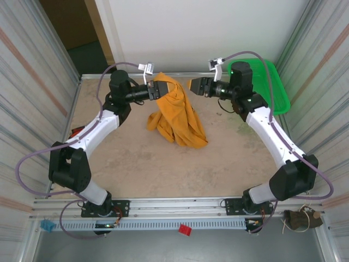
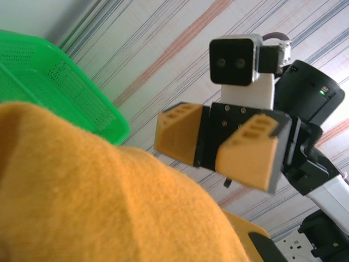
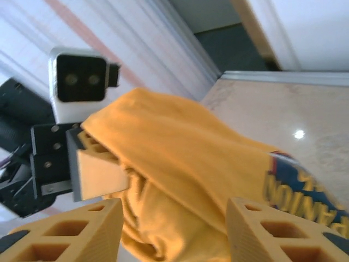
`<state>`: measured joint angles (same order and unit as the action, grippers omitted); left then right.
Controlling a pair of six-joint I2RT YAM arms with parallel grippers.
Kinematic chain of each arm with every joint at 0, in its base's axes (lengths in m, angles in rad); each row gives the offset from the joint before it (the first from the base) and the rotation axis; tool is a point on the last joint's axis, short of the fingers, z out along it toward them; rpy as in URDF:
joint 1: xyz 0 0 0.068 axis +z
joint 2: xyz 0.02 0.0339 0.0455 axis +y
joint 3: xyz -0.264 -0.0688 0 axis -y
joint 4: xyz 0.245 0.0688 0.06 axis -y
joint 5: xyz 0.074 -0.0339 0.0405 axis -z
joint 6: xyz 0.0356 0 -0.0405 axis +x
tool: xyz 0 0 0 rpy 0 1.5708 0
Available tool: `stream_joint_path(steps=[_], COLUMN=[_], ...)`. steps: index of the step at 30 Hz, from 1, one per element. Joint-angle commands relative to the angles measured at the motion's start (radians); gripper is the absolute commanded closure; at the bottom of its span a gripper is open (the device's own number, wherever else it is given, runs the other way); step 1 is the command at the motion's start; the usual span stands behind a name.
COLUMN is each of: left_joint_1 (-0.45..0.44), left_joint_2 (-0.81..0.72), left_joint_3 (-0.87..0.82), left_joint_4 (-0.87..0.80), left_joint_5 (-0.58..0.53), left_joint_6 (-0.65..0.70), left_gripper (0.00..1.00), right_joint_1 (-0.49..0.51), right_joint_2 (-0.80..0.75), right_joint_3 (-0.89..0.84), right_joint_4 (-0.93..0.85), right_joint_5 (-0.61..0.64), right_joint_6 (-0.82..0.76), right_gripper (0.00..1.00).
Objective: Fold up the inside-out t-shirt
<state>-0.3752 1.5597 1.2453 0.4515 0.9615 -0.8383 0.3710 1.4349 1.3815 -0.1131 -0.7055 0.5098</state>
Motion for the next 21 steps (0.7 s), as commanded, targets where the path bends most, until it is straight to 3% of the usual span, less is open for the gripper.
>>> stream_joint_path(steps=[1,6,12,21], left_joint_1=[-0.010,-0.016,-0.016,-0.018], left_joint_2=[0.006,0.002,-0.022,-0.038], left_joint_3=[0.053,0.059,0.046,0.047], left_joint_4=[0.013,-0.004,-0.009,0.015], left_joint_5=[0.028,0.033,0.024,0.026], left_joint_6=[0.018,0.029,0.033,0.011], left_gripper=[1.00,1.00,1.00,1.00], right_joint_1=[0.056,0.092,0.080,0.060], right_joint_2=[0.004,0.042,0.061,0.078], right_joint_3=[-0.024,-0.013,-0.028,-0.063], right_joint_4=[0.020,0.029,0.021,0.056], right_joint_5=[-0.009,0.026,0.057,0.053], right_joint_6=[-0.018,-0.016,-0.026,0.009], right_gripper=[0.55,0.57,0.68,0.68])
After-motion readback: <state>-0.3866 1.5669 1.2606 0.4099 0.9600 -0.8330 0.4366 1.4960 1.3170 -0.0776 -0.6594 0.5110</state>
